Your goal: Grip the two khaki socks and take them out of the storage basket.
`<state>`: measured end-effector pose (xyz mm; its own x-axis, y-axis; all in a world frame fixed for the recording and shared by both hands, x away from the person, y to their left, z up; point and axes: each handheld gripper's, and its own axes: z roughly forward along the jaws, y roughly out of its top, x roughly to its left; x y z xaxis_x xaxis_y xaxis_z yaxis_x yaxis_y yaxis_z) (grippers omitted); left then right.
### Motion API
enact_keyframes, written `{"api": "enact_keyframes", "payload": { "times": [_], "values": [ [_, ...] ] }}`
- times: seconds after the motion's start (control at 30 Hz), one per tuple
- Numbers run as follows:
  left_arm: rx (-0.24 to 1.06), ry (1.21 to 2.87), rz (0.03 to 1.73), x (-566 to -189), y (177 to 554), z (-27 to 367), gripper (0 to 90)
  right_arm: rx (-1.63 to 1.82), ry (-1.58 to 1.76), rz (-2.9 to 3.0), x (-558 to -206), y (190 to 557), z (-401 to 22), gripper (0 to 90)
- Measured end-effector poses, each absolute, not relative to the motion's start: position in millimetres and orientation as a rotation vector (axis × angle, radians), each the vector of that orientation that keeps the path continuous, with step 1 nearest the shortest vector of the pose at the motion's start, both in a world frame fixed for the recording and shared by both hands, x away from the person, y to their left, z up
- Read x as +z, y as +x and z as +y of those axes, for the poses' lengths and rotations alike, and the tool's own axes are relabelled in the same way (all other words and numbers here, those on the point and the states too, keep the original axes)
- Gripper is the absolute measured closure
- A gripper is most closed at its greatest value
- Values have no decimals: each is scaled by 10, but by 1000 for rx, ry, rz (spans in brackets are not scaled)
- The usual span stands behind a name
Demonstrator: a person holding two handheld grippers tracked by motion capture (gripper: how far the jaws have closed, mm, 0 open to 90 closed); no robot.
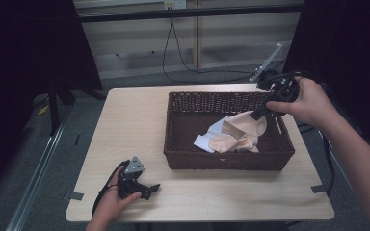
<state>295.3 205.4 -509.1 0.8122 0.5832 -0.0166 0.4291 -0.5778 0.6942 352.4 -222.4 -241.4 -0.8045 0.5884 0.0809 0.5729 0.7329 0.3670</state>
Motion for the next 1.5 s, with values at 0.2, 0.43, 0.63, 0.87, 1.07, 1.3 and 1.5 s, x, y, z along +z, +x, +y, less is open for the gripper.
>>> {"api": "enact_keyframes", "payload": {
  "times": [0.2,0.43,0.63,0.87,1.07,1.3,1.5],
  "values": [
    [279,2275,742,-5090,2951,2055,0,586,960,2893,-2304,3480,-2211,873],
    [280,2275,742,-5090,2951,2055,0,560,938,2903,-2185,3417,-2209,873],
    [279,2274,743,-5091,2951,2055,0,570,923,2920,-2101,3356,-2244,873],
    [284,2270,740,-5093,2951,2056,0,591,886,2946,-2037,3255,-2249,873],
    [277,2268,747,-5094,2946,2054,0,588,861,2978,-2093,3183,-2212,872],
    [277,2267,747,-5094,2945,2054,0,573,783,3022,-2170,3086,-2137,872],
    [282,2261,748,-5099,2944,2052,0,556,752,3055,-2303,3037,-2083,871]
  ]
}}
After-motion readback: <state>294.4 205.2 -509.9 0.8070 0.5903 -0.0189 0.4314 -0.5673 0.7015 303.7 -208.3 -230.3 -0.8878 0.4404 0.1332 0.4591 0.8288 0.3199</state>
